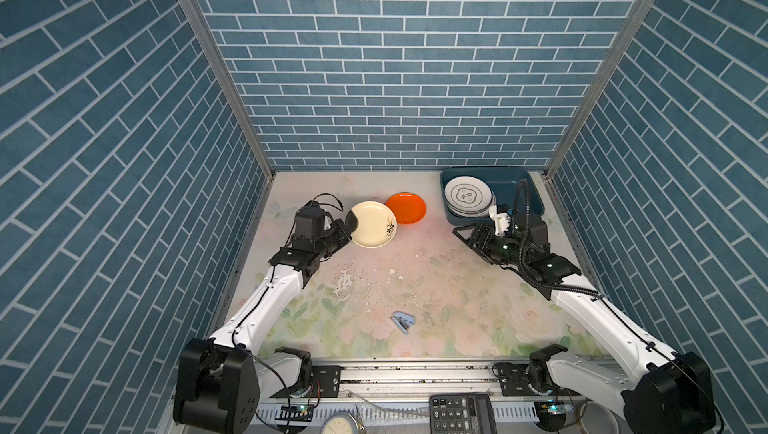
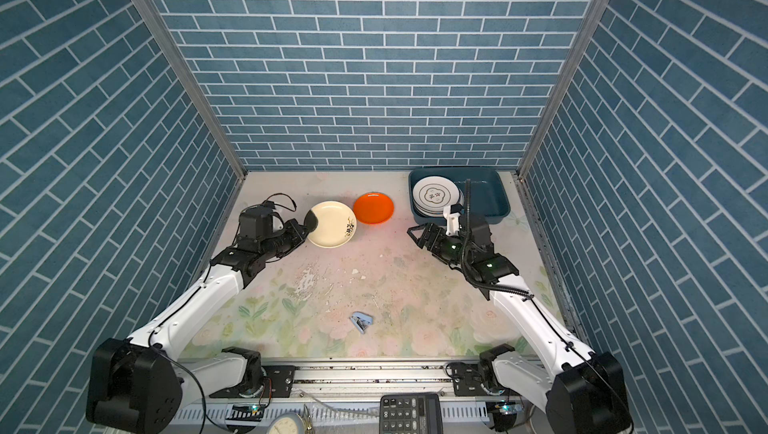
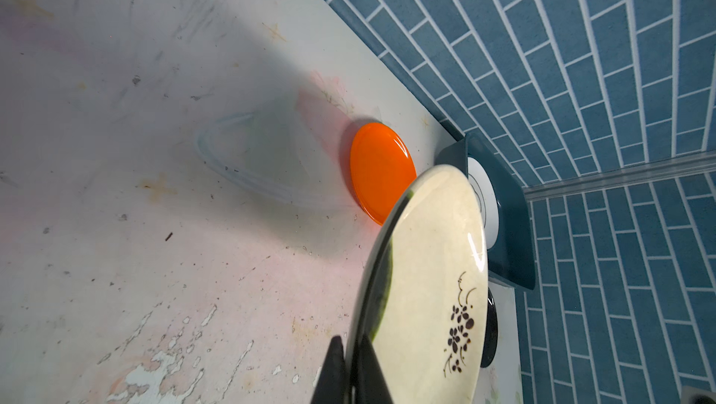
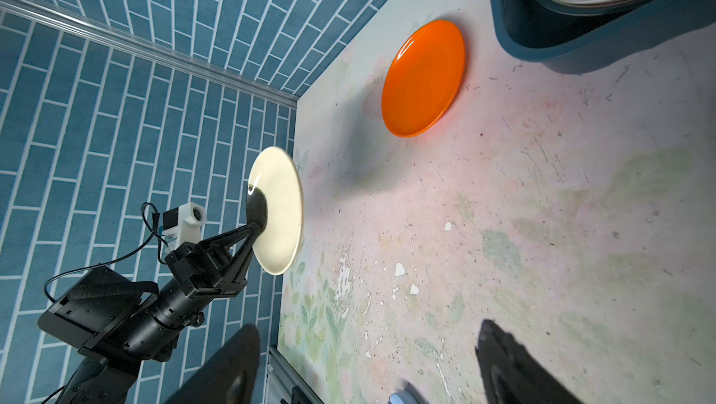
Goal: Place the plates into the plastic bin on the countertop
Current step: 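Grasp the cream grape-print plate rim with the left gripper and lift it, then pass the cream plate from the left gripper to the right gripper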
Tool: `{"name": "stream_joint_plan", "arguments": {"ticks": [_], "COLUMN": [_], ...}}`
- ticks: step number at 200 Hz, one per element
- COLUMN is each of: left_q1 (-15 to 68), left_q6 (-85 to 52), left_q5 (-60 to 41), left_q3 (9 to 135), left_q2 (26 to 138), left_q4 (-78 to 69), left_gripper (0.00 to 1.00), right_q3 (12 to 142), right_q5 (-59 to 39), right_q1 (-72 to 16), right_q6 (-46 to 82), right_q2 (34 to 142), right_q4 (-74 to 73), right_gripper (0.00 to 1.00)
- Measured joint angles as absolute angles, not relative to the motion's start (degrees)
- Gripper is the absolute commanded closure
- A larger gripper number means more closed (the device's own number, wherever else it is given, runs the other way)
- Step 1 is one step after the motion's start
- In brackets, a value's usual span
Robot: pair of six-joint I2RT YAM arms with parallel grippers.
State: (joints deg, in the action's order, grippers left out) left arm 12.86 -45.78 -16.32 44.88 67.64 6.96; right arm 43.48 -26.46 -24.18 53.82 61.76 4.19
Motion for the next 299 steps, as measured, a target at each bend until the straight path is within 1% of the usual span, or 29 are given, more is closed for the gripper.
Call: {"name": "stream_joint_plan", "arguments": {"ticks": [36, 95, 139, 167, 192, 222, 248, 264, 281, 299], "left_q1": [15.75, 18.15, 21.50, 23.22, 24.49, 26.11, 27.59, 28.16, 28.42, 28.47], "left_q6": [-46.11, -47.88, -49.58, -50.37, -50.61, -50.78, -50.98, -51.05, -51.03, -51.05], "left_q5": [-16.99, -18.81, -20.80, -21.21, -21.71, -21.85, -22.31, -22.52, -22.63, -22.70], "left_q3": [44.88, 45.15, 46.44, 47.35, 48.71, 49.89, 50.89, 51.57, 52.18, 52.71], "left_q2": [68.16, 69.93, 71.29, 71.99, 72.71, 74.15, 76.09, 77.21, 77.87, 78.13], "left_q4": [6.59, 4.97, 3.11, 2.33, 2.22, 1.30, 0.97, 0.95, 1.02, 0.97], "left_gripper": [1.00, 1.00, 1.00, 1.00, 1.00, 1.00, 1.00, 1.00, 1.00, 1.00], "right_q3": [44.42, 46.48, 46.98, 47.90, 48.27, 48.38, 49.23, 49.67, 50.22, 51.09], "right_q5": [-25.17, -22.74, -21.58, -21.19, -21.17, -21.19, -21.19, -21.21, -21.21, -21.04], "right_q1": [-26.63, -30.04, -31.88, -32.86, -33.45, -33.71, -33.76, -33.76, -33.76, -33.76], "right_q6": [54.13, 54.22, 54.24, 54.26, 54.28, 54.26, 54.39, 54.61, 54.48, 53.78], "right_q2": [63.92, 67.05, 70.08, 71.83, 72.90, 74.11, 75.22, 75.48, 75.64, 75.66], "right_q4": [3.01, 1.65, 0.75, 0.30, -0.69, -1.34, -1.56, -1.78, -1.67, -1.08], "right_gripper": [0.12, 0.11, 0.15, 0.22, 0.22, 0.31, 0.45, 0.48, 0.61, 0.73]}}
